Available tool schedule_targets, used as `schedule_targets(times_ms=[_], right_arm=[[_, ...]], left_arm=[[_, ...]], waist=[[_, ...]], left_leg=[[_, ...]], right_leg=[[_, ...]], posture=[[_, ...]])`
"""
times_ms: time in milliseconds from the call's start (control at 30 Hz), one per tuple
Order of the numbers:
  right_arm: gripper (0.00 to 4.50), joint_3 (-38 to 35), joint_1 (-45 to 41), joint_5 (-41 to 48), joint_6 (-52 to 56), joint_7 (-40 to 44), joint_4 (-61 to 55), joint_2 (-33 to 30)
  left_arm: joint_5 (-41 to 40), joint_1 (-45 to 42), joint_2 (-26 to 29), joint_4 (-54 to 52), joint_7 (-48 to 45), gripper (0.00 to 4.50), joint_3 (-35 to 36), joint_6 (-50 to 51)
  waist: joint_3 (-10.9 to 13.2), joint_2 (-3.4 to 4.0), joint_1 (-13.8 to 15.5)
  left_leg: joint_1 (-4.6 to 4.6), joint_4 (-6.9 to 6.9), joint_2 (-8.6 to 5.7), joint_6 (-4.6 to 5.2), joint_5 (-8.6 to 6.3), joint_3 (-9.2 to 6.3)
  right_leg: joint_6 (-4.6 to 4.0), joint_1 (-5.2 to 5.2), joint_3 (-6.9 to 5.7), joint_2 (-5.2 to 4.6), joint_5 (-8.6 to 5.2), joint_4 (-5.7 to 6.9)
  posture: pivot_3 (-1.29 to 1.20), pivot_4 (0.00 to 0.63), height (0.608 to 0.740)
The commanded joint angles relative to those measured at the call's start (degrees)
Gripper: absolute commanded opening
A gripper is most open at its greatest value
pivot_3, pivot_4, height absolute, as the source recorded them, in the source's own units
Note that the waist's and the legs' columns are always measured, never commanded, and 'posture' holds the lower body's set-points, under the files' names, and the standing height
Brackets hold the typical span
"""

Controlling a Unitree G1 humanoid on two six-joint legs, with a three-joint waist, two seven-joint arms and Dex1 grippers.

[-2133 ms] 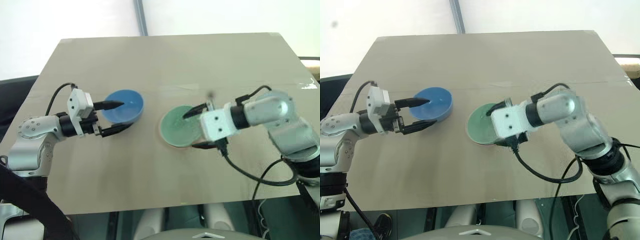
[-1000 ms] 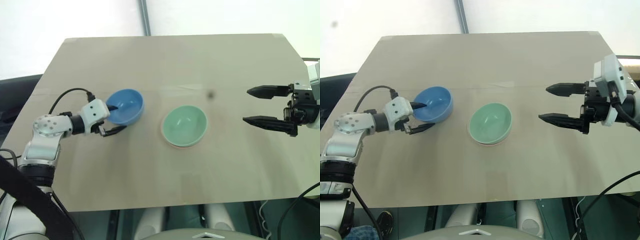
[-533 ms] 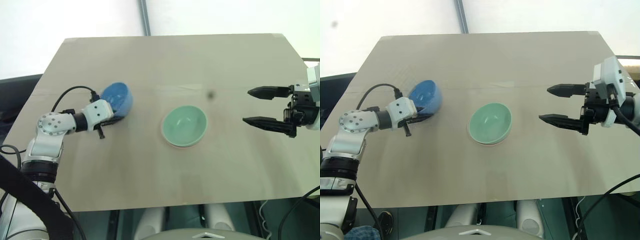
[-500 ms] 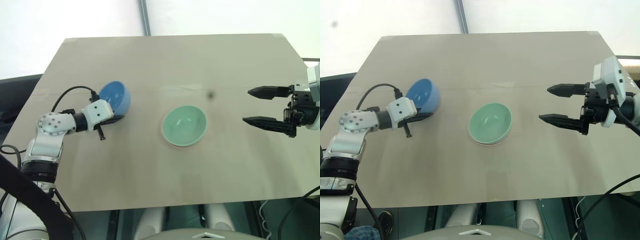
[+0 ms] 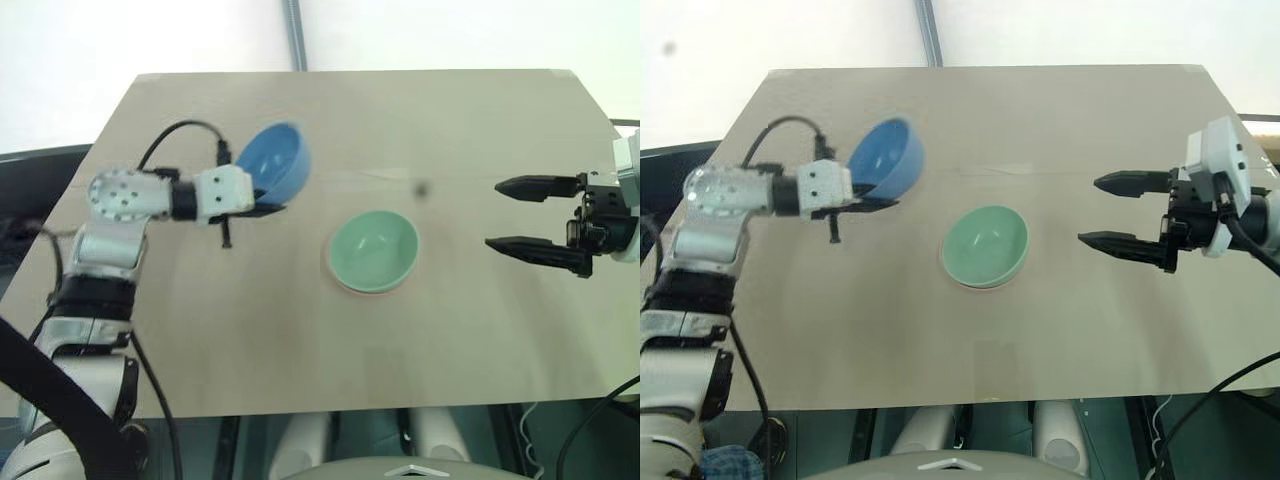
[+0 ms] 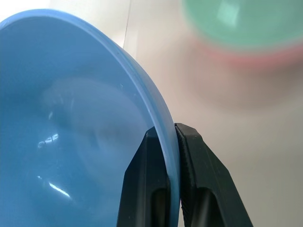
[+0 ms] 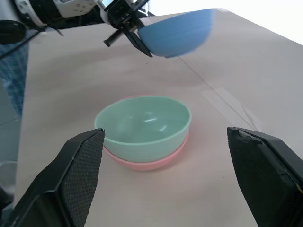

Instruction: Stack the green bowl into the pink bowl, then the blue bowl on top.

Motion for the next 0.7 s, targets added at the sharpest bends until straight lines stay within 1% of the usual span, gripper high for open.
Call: schedule_targets(times_ms=[33,200,333,467,567,700], right_arm=[[4.5,-2.7,0.08,1.48,-2.19,0.51,-0.64,-0.56],[4.5,-3.66,1.45,1.29,-3.07,-0.03,-0.97,-0.93],[4.5,-4.96,3.15,1.58,-3.06,-0.52,-1.95,-1.21],[4.5,-6.12,4.28,2.05,-2.82,-1.53,-2.86,-1.45],[4.5,-6.98,5.11,2.26,-2.87,-2.33,-3.34,-1.48],[4.5,-7.57,5.84,2.7,-2.86,-3.05,-3.74,-1.76]], left_arm=[[-3.77,-3.07,-2.56,-5.85,-5.24,0.06,-3.25,-2.39],[-6.58,-3.38,-5.5,-9.46,-10.95,0.06,-7.35,-3.97],[-7.66,-2.88,-5.1,-9.57,-14.48,0.06,-10.18,-6.79],[-8.3,-3.75,-3.52,-7.44,-14.62,0.06,-13.13,-8.94],[-6.4,-5.13,-6.3,-3.72,-14.18,0.06,-12.69,-10.62],[-3.62,-7.23,-7.85,0.15,-14.47,0.06,-13.25,-12.18]], waist=[[0.0,0.0,-0.21],[0.0,0.0,-0.67],[0.0,0.0,-0.41],[0.0,0.0,-0.4],[0.0,0.0,-0.31],[0.01,0.0,-0.18]], left_leg=[[0.0,0.0,0.0,0.0,0.0,0.0],[0.1,-0.02,0.07,0.0,0.0,0.1],[0.13,0.05,0.06,0.01,0.0,0.08],[0.17,0.06,0.04,0.02,0.0,0.06],[0.19,0.07,0.04,0.02,0.0,0.04],[0.19,0.13,0.01,0.02,0.0,0.1]], right_leg=[[0.0,0.0,0.0,0.0,0.0,0.01],[0.0,0.0,0.12,0.12,0.0,0.08],[0.01,0.09,0.09,0.12,0.01,0.08],[0.04,0.13,0.1,0.11,0.02,0.07],[0.04,0.16,0.07,0.12,0.02,0.05],[0.06,0.24,-0.01,0.12,0.03,0.03]], posture=[[0.0,0.15,0.74],[0.0,0.15,0.74],[0.0,0.15,0.74],[0.0,0.15,0.74],[0.0,0.15,0.74],[0.0,0.15,0.74]])
